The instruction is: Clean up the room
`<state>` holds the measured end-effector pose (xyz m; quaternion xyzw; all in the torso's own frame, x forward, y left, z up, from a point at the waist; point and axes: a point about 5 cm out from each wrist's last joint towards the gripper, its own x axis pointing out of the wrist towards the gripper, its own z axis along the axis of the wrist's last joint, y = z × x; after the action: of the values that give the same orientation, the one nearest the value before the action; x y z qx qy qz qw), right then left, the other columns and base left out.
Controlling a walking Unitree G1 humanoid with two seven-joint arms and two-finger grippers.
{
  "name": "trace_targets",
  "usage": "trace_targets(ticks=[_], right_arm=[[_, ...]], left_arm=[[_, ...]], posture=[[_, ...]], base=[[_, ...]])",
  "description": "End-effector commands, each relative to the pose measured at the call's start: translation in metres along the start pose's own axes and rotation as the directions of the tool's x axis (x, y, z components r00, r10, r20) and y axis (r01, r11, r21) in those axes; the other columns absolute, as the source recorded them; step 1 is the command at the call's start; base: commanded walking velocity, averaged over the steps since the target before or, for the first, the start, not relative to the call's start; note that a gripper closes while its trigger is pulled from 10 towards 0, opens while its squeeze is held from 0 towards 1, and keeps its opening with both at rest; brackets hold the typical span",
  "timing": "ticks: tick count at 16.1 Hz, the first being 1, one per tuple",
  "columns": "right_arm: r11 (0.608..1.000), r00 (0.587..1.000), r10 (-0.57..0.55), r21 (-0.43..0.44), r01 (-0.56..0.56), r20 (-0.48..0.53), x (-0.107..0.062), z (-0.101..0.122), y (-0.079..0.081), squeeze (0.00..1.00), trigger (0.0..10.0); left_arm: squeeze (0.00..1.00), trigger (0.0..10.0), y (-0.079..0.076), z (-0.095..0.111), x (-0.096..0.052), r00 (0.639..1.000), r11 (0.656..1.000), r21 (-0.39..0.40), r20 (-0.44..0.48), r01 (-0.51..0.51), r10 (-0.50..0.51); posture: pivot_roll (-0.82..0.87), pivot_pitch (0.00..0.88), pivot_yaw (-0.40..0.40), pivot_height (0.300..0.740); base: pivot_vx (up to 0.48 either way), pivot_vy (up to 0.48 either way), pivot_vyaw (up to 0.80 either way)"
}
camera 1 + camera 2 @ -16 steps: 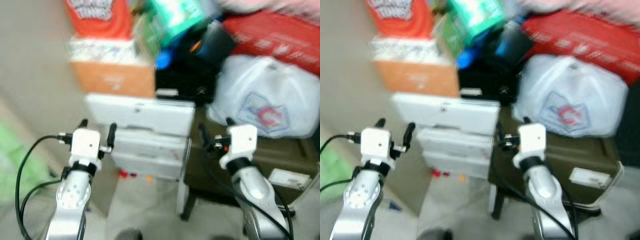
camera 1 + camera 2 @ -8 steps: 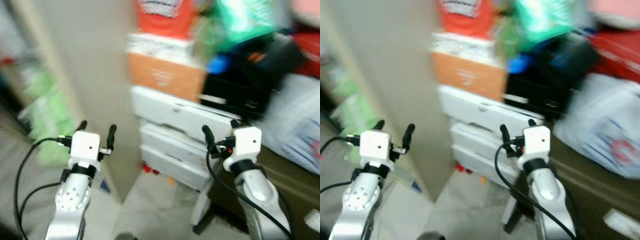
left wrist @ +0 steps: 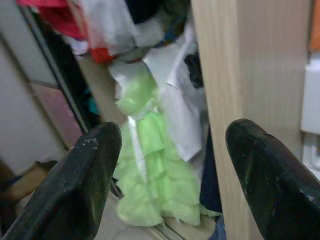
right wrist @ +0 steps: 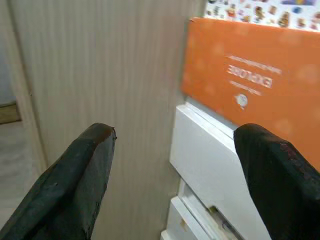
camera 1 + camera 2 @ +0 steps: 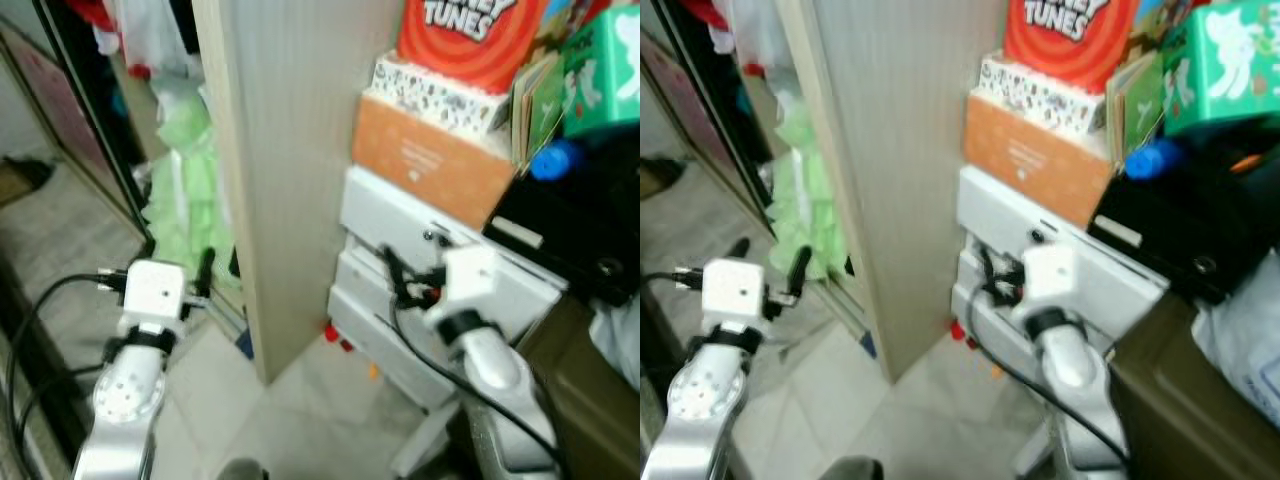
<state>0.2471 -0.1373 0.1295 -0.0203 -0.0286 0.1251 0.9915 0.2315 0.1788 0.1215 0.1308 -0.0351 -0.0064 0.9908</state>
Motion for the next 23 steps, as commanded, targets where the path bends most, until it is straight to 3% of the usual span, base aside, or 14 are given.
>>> trace_targets(ticks=[1, 23], right_arm=[[1.0, 1.0, -0.015, -0.01, 0.015, -0.004, -0.0015, 0.0009, -0.0074, 0.0, 10.0], [1.0, 1.0, -0.013, -0.01, 0.013, 0.011, 0.0045, 0.0024, -0.0063, 0.0, 10.0]], left_arm=[[0.0, 10.0, -0.0066, 0.0035, 0.0005, 1.0, 1.0, -0.012, 0.013, 0.012, -0.012], [0.0, 10.0, -0.0069, 0.0058, 0.0081, 1.0, 1.0, 0.003, 0.031, 0.002, -0.002]], posture=[[-0.03, 0.0, -0.071, 0.74], [-0.03, 0.0, -0.065, 0.74]], base=[[0.0, 0.0, 0.8], [0.0, 0.0, 0.8]])
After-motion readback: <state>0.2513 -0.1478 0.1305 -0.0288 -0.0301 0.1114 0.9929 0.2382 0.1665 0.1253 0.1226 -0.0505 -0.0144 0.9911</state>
